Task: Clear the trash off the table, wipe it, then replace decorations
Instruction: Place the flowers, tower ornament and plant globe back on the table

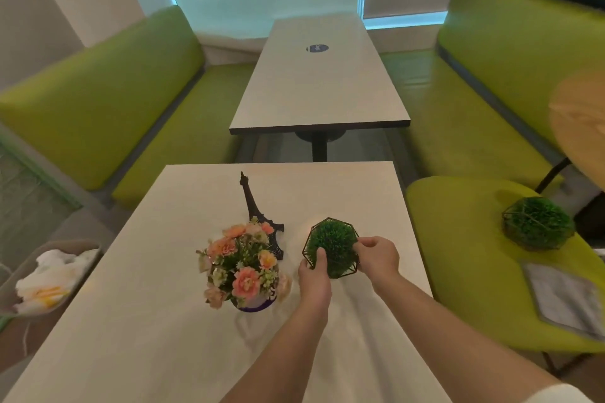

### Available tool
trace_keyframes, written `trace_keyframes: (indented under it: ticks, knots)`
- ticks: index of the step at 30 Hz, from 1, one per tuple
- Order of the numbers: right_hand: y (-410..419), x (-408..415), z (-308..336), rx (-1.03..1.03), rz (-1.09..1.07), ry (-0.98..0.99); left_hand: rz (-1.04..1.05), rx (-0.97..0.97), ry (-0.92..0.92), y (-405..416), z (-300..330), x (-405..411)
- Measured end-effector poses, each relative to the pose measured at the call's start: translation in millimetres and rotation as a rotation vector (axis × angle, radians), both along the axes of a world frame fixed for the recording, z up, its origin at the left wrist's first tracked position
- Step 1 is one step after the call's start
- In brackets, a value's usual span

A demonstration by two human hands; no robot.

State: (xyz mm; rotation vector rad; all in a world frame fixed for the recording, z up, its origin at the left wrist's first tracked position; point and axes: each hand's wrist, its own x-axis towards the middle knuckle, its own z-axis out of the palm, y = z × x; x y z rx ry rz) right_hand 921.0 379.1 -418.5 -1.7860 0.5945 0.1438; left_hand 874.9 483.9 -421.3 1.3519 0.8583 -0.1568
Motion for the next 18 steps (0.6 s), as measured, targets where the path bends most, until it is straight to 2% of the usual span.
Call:
trace_keyframes:
  ticks: [6, 18]
  knots:
    - [19.7, 18.1, -12.5, -0.057, 0.094, 0.001, 0.139, -0.050, 0.000, 9.0, -10.6, 15.8]
    - [40.6, 64.0, -18.0, -0.083, 0.233, -0.062, 0.400, 0.021, 0.002, 7.4, -12.9, 51.0]
